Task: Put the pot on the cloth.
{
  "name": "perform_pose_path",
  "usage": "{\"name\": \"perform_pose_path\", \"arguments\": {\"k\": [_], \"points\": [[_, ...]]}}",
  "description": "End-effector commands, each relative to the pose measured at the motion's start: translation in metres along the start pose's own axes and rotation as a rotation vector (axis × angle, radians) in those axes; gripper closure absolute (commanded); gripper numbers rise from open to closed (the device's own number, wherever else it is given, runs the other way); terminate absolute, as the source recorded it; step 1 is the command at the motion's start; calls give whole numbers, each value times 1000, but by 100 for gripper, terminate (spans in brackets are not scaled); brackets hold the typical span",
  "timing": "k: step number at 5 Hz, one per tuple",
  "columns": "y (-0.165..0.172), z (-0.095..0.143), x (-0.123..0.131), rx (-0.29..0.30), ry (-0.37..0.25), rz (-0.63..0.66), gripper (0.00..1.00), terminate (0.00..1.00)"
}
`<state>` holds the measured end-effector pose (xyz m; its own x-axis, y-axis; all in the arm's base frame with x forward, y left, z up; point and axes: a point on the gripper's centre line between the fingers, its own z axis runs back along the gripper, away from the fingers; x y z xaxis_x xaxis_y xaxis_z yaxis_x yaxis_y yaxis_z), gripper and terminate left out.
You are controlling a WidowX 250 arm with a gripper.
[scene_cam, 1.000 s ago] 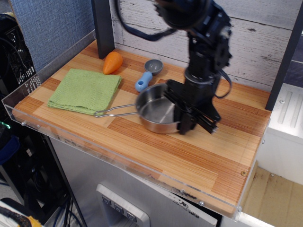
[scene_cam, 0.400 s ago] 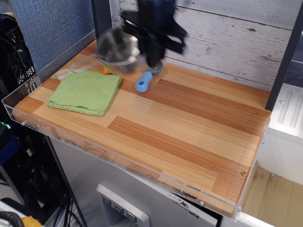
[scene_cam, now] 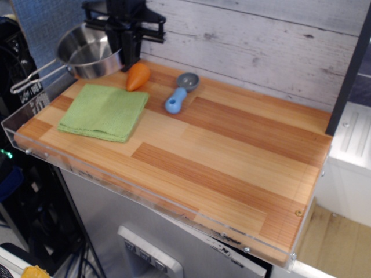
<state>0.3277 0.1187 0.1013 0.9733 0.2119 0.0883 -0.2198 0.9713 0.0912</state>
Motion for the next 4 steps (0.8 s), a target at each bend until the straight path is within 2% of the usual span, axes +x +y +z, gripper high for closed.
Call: {"name": "perform_pose_path", "arguments": {"k": [1, 2, 4], "points": [[9, -11, -23, 48, 66, 22, 100, 0], [7, -17, -28, 71, 83, 11, 100, 0], [20, -41, -28, 43, 43, 17, 100, 0]]}}
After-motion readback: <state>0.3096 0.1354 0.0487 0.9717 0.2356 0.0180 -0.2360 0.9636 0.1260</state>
